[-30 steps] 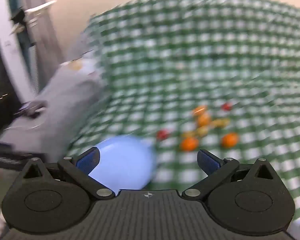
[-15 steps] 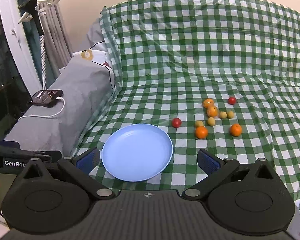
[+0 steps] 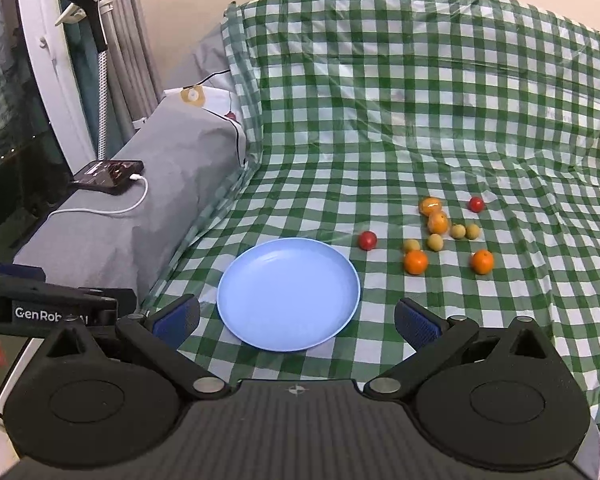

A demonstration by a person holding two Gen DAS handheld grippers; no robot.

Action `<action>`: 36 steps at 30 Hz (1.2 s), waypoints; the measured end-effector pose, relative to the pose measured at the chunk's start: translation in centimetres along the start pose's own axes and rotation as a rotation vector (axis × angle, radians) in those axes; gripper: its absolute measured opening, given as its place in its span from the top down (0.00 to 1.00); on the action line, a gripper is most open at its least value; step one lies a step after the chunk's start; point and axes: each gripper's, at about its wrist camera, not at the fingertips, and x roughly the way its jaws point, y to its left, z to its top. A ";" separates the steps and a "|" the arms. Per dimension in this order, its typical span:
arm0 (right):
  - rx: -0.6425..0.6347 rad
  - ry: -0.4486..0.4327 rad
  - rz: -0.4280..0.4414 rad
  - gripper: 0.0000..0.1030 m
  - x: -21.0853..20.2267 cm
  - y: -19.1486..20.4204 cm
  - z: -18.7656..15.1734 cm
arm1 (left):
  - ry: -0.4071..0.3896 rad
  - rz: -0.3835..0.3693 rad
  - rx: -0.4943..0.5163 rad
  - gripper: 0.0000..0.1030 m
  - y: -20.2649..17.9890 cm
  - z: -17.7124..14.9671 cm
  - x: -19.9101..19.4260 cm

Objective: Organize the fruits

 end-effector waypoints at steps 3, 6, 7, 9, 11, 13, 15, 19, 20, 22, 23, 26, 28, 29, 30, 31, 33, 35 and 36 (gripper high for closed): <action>0.002 -0.004 -0.008 0.00 0.3 0.4 -0.1 | -0.001 0.000 0.004 0.00 -0.1 0.2 0.0; 0.002 -0.001 -0.005 0.00 0.4 0.3 0.0 | 0.000 0.002 0.001 0.00 -0.2 0.4 0.0; 0.003 -0.004 -0.003 0.00 0.4 0.3 0.0 | 0.001 0.003 -0.001 0.00 -0.2 0.4 0.0; 0.004 -0.002 -0.001 0.00 0.4 0.2 0.0 | 0.005 0.001 -0.005 0.00 -0.3 0.5 0.0; 0.009 -0.001 0.006 0.00 0.5 -0.1 0.0 | 0.005 0.002 -0.003 0.00 -0.3 0.5 0.1; 0.007 -0.001 0.002 0.00 0.6 -0.1 0.0 | 0.004 0.004 -0.001 0.00 -0.2 0.5 0.1; 0.007 0.001 0.006 0.00 0.6 -0.4 0.0 | 0.005 0.009 0.001 0.00 -0.4 0.5 0.3; 0.014 0.004 0.000 0.00 0.8 -0.6 0.0 | 0.014 0.016 -0.002 0.00 -0.3 0.5 0.6; 0.017 0.005 -0.001 0.00 0.8 -0.6 -0.1 | 0.013 0.016 -0.002 0.00 -0.3 0.4 0.5; 0.023 0.006 0.000 0.00 0.8 -0.7 0.0 | 0.012 0.017 -0.001 0.00 -0.3 0.5 0.6; 0.023 0.005 0.000 0.00 0.8 -0.6 -0.1 | 0.013 0.016 -0.002 0.00 -0.3 0.5 0.6; 0.024 0.004 0.003 0.00 0.7 -0.8 0.0 | 0.013 0.016 -0.003 0.00 -0.3 0.5 0.6; 0.022 0.005 0.005 0.00 0.7 -0.8 0.0 | 0.012 0.017 -0.002 0.00 -0.3 0.5 0.6; 0.021 0.004 0.005 0.00 0.7 -0.8 0.0 | 0.012 0.016 -0.002 0.00 -0.3 0.5 0.5; 0.023 0.004 0.005 0.00 0.7 -0.7 0.0 | 0.012 0.017 -0.003 0.00 -0.3 0.5 0.5; 0.024 0.004 0.005 0.00 0.7 -0.7 0.0 | 0.012 0.017 -0.002 0.00 -0.3 0.5 0.5; 0.025 0.004 0.005 0.00 0.7 -0.7 -0.1 | 0.013 0.017 -0.002 0.00 -0.4 0.6 0.5; 0.027 0.005 0.004 0.00 0.7 -0.7 -0.1 | 0.014 0.016 -0.002 0.00 -0.4 0.7 0.5; 0.028 0.004 0.004 0.00 0.7 -0.8 -0.1 | 0.013 0.017 -0.002 0.00 -0.4 0.6 0.4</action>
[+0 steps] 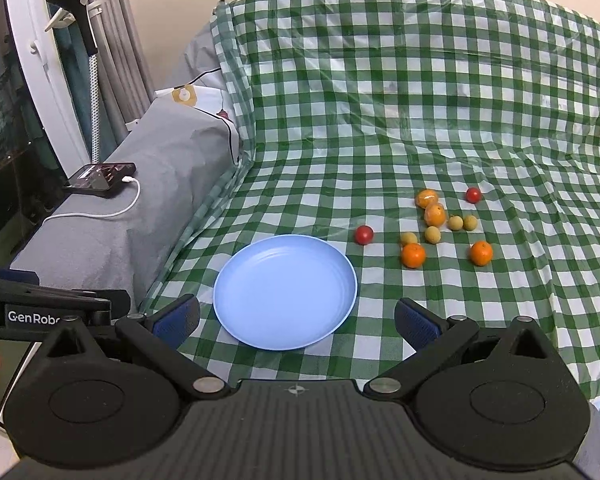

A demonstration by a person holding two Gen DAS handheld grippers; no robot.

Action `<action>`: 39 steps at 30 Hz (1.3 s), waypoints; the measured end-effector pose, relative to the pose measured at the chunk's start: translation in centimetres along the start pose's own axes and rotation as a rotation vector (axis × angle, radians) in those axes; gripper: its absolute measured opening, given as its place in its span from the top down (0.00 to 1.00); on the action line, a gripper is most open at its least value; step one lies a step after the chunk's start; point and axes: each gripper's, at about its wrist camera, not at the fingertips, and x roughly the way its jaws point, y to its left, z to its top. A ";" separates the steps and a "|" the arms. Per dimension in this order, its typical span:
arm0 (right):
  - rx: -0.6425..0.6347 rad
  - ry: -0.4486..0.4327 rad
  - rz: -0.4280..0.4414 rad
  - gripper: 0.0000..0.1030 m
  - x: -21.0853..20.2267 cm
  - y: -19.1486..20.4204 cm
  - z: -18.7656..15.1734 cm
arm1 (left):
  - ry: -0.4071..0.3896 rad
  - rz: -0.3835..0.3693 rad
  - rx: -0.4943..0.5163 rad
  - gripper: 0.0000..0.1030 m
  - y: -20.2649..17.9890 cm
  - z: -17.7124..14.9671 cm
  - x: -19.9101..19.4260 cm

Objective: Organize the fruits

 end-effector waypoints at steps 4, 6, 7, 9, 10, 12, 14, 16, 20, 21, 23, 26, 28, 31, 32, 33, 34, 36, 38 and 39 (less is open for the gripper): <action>-0.001 -0.003 0.002 0.00 0.0 0.0 -0.1 | 0.000 -0.001 0.002 0.00 0.0 -0.1 0.0; 0.002 -0.002 0.001 0.00 0.0 0.1 -0.1 | 0.000 0.001 0.009 0.00 -0.2 -0.2 -0.1; 0.004 -0.002 0.001 0.00 0.0 0.0 -0.2 | 0.000 0.003 0.013 0.00 -0.2 -0.2 0.0; 0.010 -0.001 0.001 0.00 0.1 -0.1 -0.3 | 0.002 0.005 0.019 0.00 -0.5 -0.3 -0.1; 0.013 -0.001 0.002 0.00 0.1 -0.2 -0.3 | 0.003 0.006 0.021 0.00 -0.6 -0.3 0.0; 0.020 -0.001 0.003 0.00 0.3 -0.4 -0.5 | 0.006 0.008 0.024 0.00 -0.7 -0.4 0.0; 0.026 -0.001 0.004 0.00 0.4 -0.6 -0.6 | 0.008 0.007 0.028 0.00 -0.9 -0.3 0.1; 0.032 -0.011 -0.001 0.00 0.5 -1.1 -0.8 | 0.008 0.004 0.038 0.00 -1.3 -0.1 0.2; 0.059 -0.040 -0.027 0.00 1.0 -2.7 -1.0 | 0.014 0.003 0.064 0.00 -2.5 0.4 0.9; 0.071 -0.048 -0.038 0.00 1.1 -3.2 -1.0 | 0.018 0.002 0.070 0.00 -2.9 0.6 1.1; 0.097 -0.060 -0.068 0.00 1.6 -4.5 -1.1 | 0.027 -0.003 0.084 0.00 -3.8 1.1 1.7; 0.136 -0.072 -0.124 0.00 2.6 -6.9 -1.3 | 0.036 -0.049 0.098 0.00 -5.3 2.1 2.9; 0.165 -0.072 -0.158 0.00 3.5 -8.8 -1.4 | 0.034 -0.075 0.105 0.00 -6.5 3.0 3.9; 0.211 -0.070 -0.212 0.00 5.0 -11.7 -1.6 | 0.029 -0.104 0.138 0.00 -9.1 4.5 6.0; 0.223 -0.070 -0.231 0.00 5.7 -12.7 -1.4 | 0.031 -0.113 0.149 0.00 -10.0 4.9 6.8; 0.231 -0.073 -0.249 0.00 6.4 -13.8 -1.4 | 0.038 -0.123 0.164 0.00 -11.0 5.3 7.7; 0.234 -0.076 -0.266 0.00 7.0 -14.8 -1.4 | 0.052 -0.138 0.181 0.00 -12.3 5.9 8.9; 0.218 -0.076 -0.300 0.00 8.8 -17.1 -1.2 | 0.071 -0.165 0.207 0.00 -14.5 6.8 11.0; 0.192 -0.071 -0.346 0.00 10.8 -19.5 -1.1 | 0.090 -0.175 0.225 0.00 -17.1 7.5 13.5; 0.180 -0.070 -0.366 0.00 12.0 -20.8 -1.0 | 0.096 -0.186 0.231 0.00 -18.2 7.8 14.6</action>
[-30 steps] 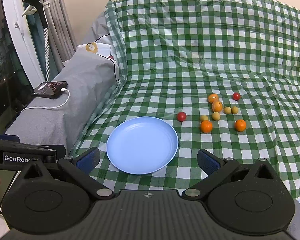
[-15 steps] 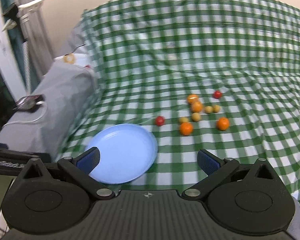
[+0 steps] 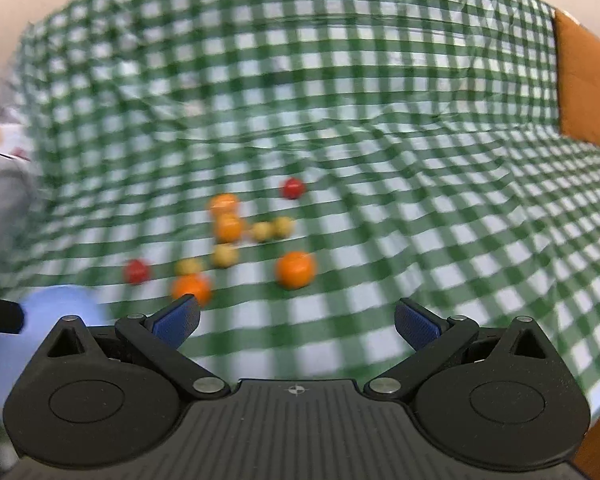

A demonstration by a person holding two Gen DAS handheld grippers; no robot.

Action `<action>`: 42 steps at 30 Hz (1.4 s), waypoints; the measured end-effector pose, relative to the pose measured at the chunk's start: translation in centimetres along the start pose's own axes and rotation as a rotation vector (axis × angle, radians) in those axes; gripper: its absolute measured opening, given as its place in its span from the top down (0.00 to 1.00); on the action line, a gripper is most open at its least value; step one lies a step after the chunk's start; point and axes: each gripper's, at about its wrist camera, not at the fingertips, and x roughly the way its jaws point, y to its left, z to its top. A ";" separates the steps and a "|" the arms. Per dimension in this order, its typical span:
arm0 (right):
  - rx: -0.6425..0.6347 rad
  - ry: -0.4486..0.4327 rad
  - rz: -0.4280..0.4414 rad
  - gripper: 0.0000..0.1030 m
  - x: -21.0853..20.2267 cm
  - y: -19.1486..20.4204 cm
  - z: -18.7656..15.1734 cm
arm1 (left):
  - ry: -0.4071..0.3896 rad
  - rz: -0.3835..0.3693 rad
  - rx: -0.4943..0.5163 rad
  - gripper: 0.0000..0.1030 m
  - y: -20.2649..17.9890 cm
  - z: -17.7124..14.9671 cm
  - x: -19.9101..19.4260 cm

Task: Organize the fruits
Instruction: 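Reach the left and right grippers to two oranges and grasp them, then carry the orange in the left gripper to the plate while the right gripper carries its orange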

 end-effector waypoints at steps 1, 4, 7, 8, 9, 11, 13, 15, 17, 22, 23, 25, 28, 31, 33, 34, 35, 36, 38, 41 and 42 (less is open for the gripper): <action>-0.017 0.001 -0.011 0.00 1.6 -0.7 0.1 | 0.015 -0.012 0.006 0.00 -0.9 0.8 1.6; -0.064 0.036 -0.026 0.01 6.3 -2.2 0.2 | 0.058 -0.034 0.017 0.00 -3.2 2.6 5.9; -0.081 0.070 -0.024 0.01 10.3 -2.9 0.1 | 0.092 -0.047 0.009 0.00 -5.0 4.2 9.8; -0.083 0.076 -0.012 0.01 11.4 -3.1 0.1 | 0.102 -0.048 0.002 0.00 -5.5 4.6 10.9; -0.085 0.080 0.004 0.01 12.4 -3.1 -0.1 | 0.108 -0.054 -0.004 0.00 -5.9 4.9 11.9; -0.097 0.067 0.046 0.01 13.7 -2.9 -0.5 | 0.129 -0.060 -0.010 0.00 -6.4 5.3 13.6; -0.117 0.056 0.065 0.01 14.6 -2.3 -1.0 | 0.147 -0.058 -0.009 0.00 -6.6 5.4 15.2; -0.128 0.047 0.059 0.01 15.7 -1.7 -1.3 | 0.174 -0.051 -0.011 0.01 -6.5 5.4 16.4; -0.130 0.009 0.066 0.01 16.0 -1.6 -1.5 | 0.186 -0.048 -0.037 0.02 -6.2 5.3 17.3; -0.142 -0.011 0.077 0.02 16.0 -1.4 -1.6 | 0.112 -0.077 -0.113 0.34 -5.0 5.4 16.9; -0.136 -0.016 0.092 0.10 15.9 -1.5 -1.6 | 0.104 -0.084 -0.104 0.53 -5.1 5.5 16.7; -0.142 -0.047 0.120 0.37 15.1 -1.3 -1.8 | 0.104 -0.089 -0.078 0.62 -5.3 5.7 16.4; -0.163 -0.064 0.133 0.63 14.6 -1.1 -1.9 | 0.125 -0.106 -0.097 0.62 -5.5 5.7 15.6; -0.143 -0.074 0.107 0.63 14.0 -1.3 -1.6 | 0.106 -0.118 -0.108 0.62 -5.3 5.6 13.6; -0.140 -0.098 0.085 0.63 13.0 -1.6 -1.2 | 0.083 -0.134 -0.107 0.62 -4.8 5.2 11.4; -0.143 -0.112 0.080 0.63 12.3 -1.7 -0.9 | 0.073 -0.133 -0.103 0.62 -4.6 5.0 10.3; -0.151 -0.125 0.074 0.63 11.4 -1.6 -0.6 | 0.061 -0.129 -0.100 0.62 -4.3 4.7 9.1; -0.160 -0.138 0.071 0.63 10.6 -1.6 -0.3 | 0.047 -0.127 -0.094 0.62 -4.0 4.5 7.9; -0.179 -0.163 0.084 0.63 8.3 -1.5 0.0 | 0.030 -0.115 -0.090 0.62 -3.0 3.4 5.0; -0.193 -0.172 0.124 0.63 4.0 -1.4 0.0 | 0.015 -0.093 -0.095 0.62 -1.2 1.4 0.8; -0.195 -0.168 0.142 0.63 2.5 -1.2 -0.3 | 0.014 -0.086 -0.098 0.62 -0.5 0.7 -0.4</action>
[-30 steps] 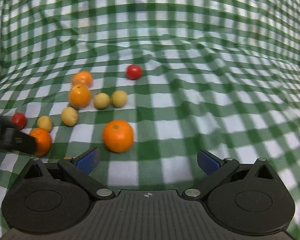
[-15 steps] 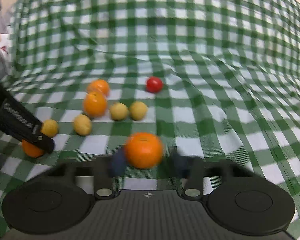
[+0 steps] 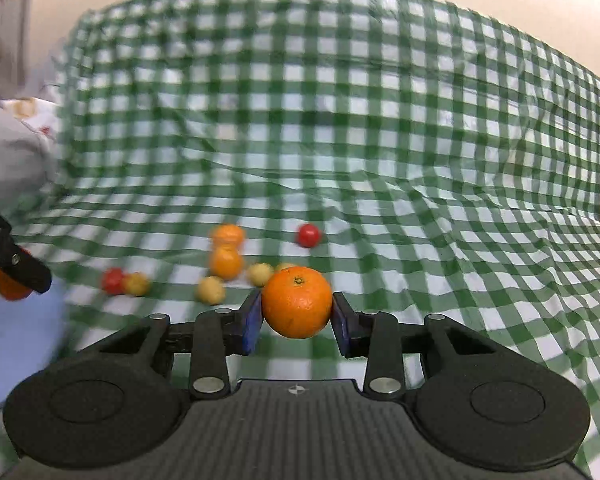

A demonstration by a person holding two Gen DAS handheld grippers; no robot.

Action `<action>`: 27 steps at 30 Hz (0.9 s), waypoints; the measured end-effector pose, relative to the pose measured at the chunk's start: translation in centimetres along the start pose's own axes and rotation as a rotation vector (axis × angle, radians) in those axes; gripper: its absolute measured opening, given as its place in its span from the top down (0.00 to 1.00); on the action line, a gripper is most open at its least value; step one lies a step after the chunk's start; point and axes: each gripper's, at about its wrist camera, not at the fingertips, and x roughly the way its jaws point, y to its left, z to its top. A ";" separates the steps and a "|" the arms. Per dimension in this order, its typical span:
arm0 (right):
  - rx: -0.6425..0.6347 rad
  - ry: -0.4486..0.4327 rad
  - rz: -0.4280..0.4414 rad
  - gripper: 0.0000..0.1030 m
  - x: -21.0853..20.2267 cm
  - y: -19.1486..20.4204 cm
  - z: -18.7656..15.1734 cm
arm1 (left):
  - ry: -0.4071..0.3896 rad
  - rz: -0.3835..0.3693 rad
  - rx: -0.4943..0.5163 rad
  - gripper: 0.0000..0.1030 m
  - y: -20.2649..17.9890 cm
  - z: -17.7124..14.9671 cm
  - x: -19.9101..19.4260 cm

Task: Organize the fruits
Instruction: 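Carry the orange in the left gripper to the plate while the right gripper carries its orange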

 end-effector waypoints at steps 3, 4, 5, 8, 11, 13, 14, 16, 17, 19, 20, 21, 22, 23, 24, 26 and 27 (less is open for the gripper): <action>-0.026 0.005 0.076 0.63 -4.4 1.6 0.2 | 0.001 0.035 -0.013 0.62 1.6 -2.2 -3.3; -0.030 0.005 0.100 0.63 -5.6 2.2 0.4 | 0.002 0.049 -0.018 0.62 2.3 -3.1 -4.6; -0.032 0.009 0.130 0.63 -6.8 2.8 0.7 | 0.004 0.063 -0.024 0.62 3.0 -4.1 -5.9; -0.036 0.002 0.210 0.63 -10.2 5.2 1.6 | -0.003 0.092 -0.055 0.62 5.2 -6.5 -8.8; -0.013 -0.022 0.295 0.63 -13.7 7.7 2.3 | -0.019 0.106 -0.097 0.62 7.4 -8.9 -11.8; 0.002 -0.028 0.346 0.63 -15.1 9.0 2.9 | -0.042 0.113 -0.130 0.62 8.8 -10.2 -13.6; -0.001 -0.032 0.365 0.63 -16.0 9.8 3.3 | -0.053 0.113 -0.144 0.62 9.5 -10.8 -14.3; -0.019 -0.039 0.389 0.63 -17.3 11.3 3.8 | -0.072 0.116 -0.172 0.62 10.5 -11.9 -15.5; -0.028 -0.042 0.396 0.63 -17.8 12.0 3.9 | -0.080 0.115 -0.179 0.62 11.1 -12.4 -16.1; -0.039 -0.044 0.408 0.63 -18.8 13.2 4.1 | -0.096 0.115 -0.191 0.62 12.3 -13.6 -17.6; -0.040 -0.041 0.411 0.63 -19.1 13.6 4.2 | -0.104 0.115 -0.195 0.62 12.5 -13.8 -17.8; -0.041 -0.039 0.413 0.63 -19.4 14.0 4.1 | -0.113 0.113 -0.198 0.62 12.7 -14.0 -18.2; -0.044 -0.039 0.413 0.63 -19.9 14.2 4.0 | -0.121 0.111 -0.201 0.62 12.9 -14.1 -18.3; -0.046 -0.038 0.408 0.63 -20.1 14.5 4.1 | -0.127 0.105 -0.203 0.62 13.1 -14.0 -18.2; -0.048 -0.035 0.403 0.63 -20.4 14.8 4.0 | -0.132 0.098 -0.206 0.62 13.0 -13.8 -18.1; -0.054 -0.030 0.398 0.63 -20.9 15.1 3.9 | -0.142 0.088 -0.215 0.62 13.2 -13.8 -18.3; -0.060 -0.029 0.395 0.63 -20.9 15.2 3.8 | -0.146 0.084 -0.218 0.62 13.3 -13.8 -18.4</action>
